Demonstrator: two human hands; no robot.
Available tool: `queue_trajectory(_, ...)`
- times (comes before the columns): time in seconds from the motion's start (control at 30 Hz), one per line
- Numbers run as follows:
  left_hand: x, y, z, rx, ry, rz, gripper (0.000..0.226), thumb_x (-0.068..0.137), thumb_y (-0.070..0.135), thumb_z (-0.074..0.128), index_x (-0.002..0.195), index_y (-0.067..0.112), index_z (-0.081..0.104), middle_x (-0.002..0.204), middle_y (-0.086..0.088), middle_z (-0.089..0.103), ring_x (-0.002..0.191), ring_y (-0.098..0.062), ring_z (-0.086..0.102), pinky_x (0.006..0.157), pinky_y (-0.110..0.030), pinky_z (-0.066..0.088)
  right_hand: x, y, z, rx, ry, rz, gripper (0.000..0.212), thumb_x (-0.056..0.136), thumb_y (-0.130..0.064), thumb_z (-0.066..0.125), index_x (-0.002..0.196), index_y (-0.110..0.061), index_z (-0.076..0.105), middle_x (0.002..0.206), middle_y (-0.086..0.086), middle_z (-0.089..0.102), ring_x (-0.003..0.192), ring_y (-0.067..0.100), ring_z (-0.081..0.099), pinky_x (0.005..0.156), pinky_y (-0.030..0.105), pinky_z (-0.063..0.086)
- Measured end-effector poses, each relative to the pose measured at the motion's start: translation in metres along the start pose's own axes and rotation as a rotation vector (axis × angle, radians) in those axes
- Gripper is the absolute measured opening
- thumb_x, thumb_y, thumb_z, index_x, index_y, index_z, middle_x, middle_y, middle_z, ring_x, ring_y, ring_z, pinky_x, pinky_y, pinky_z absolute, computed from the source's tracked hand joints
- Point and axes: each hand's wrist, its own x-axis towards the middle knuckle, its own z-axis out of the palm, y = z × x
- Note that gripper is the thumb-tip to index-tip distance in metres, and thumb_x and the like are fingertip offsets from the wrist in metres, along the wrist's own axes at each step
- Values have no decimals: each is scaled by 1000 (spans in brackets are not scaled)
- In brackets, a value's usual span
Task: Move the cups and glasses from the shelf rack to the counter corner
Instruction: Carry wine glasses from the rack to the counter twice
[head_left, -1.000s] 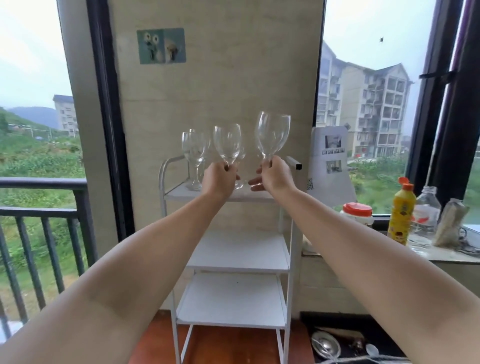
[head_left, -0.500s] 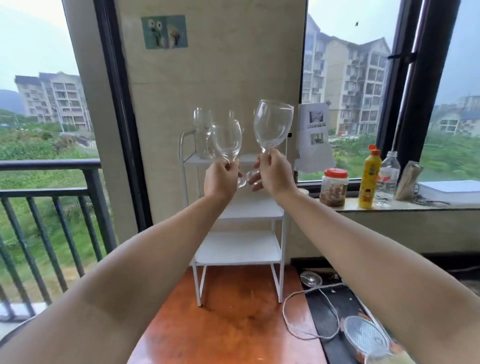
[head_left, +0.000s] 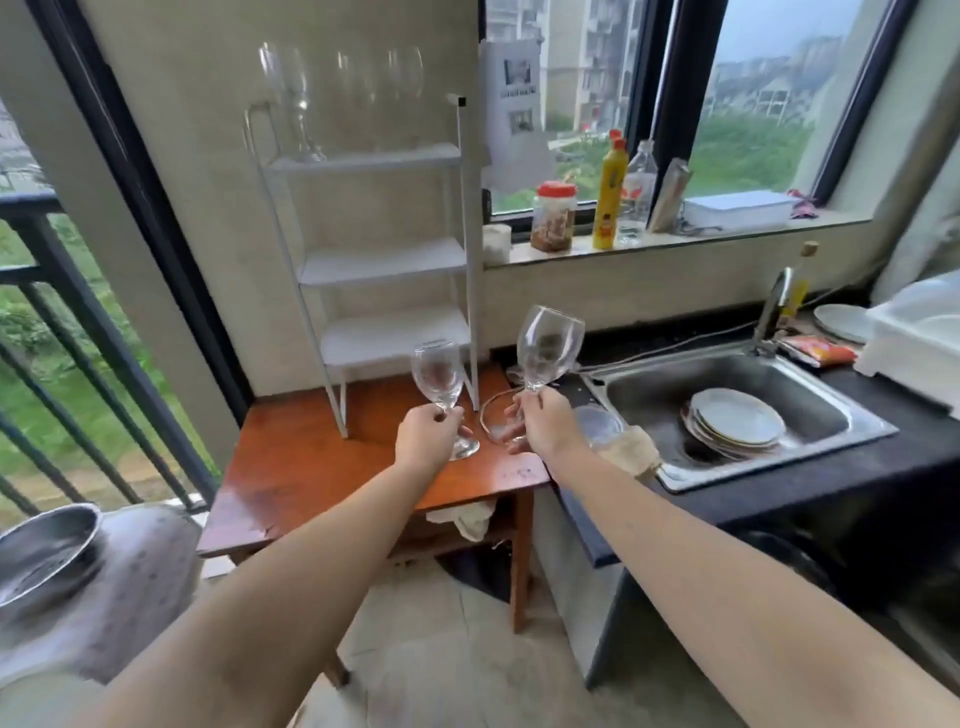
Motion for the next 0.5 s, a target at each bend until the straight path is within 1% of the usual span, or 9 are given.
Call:
queue_trajectory(0.07, -22, -14, 24, 39, -96, -35, 37, 91, 25, 54, 56, 21, 65, 76, -6, 73, 64, -17, 55, 73, -37, 51, -23, 29, -24, 5, 30, 94, 20, 103, -15, 32, 96, -3, 47, 71, 11, 54, 36, 8, 56, 33, 19, 45)
queue_trajectory(0.1, -34, -18, 36, 55, -134, -54, 35, 91, 24, 55, 58, 18, 67, 75, -7, 72, 62, -17, 54, 74, -37, 52, -33, 43, -35, 14, 50, 143, 21, 103, -15, 32, 96, -2, 47, 69, 12, 54, 33, 7, 55, 32, 18, 44)
queue_trajectory(0.17, -60, -27, 67, 73, -221, -84, 31, 91, 24, 55, 66, 12, 69, 78, -7, 73, 61, -15, 55, 73, -34, 51, -59, 75, -66, 52, 106, 237, 19, 102, -14, 33, 95, -2, 46, 71, 11, 52, 30, 5, 54, 29, 17, 43)
queue_trajectory(0.23, -85, -34, 97, 91, -289, -107, 32, 91, 24, 55, 62, 15, 66, 82, -5, 75, 62, -14, 56, 71, -31, 50, -86, 105, -95, 78, 168, 305, 16, 102, -11, 34, 95, -2, 45, 74, 9, 50, 29, 5, 54, 29, 17, 42)
queue_trajectory(0.3, -112, -40, 130, 115, -359, -129, 36, 91, 23, 55, 56, 19, 63, 80, -3, 74, 63, -15, 57, 73, -30, 51, -117, 134, -126, 90, 250, 368, 14, 101, -10, 34, 97, -3, 45, 76, 8, 50, 30, 5, 55, 30, 17, 42)
queue_trajectory(0.33, -129, -43, 150, 114, -402, -142, 37, 90, 23, 55, 54, 19, 63, 78, -4, 73, 61, -16, 57, 72, -30, 51, -135, 148, -144, 101, 300, 398, 14, 101, -10, 34, 98, -2, 45, 77, 8, 50, 30, 5, 55, 30, 17, 43)
queue_trajectory(0.4, -166, -45, 187, 102, -486, -173, 38, 90, 20, 55, 53, 19, 63, 74, -7, 70, 55, -15, 55, 63, -29, 48, -173, 173, -180, 147, 400, 452, 14, 101, -9, 33, 98, -2, 45, 77, 7, 50, 30, 4, 56, 31, 17, 44)
queue_trajectory(0.5, -238, -33, 246, 107, -626, -169, 34, 88, 13, 52, 57, 17, 64, 74, -4, 68, 53, -10, 51, 53, -23, 41, -238, 198, -243, 205, 555, 517, 17, 99, -7, 34, 85, -5, 45, 76, 7, 50, 30, 4, 55, 31, 16, 43)
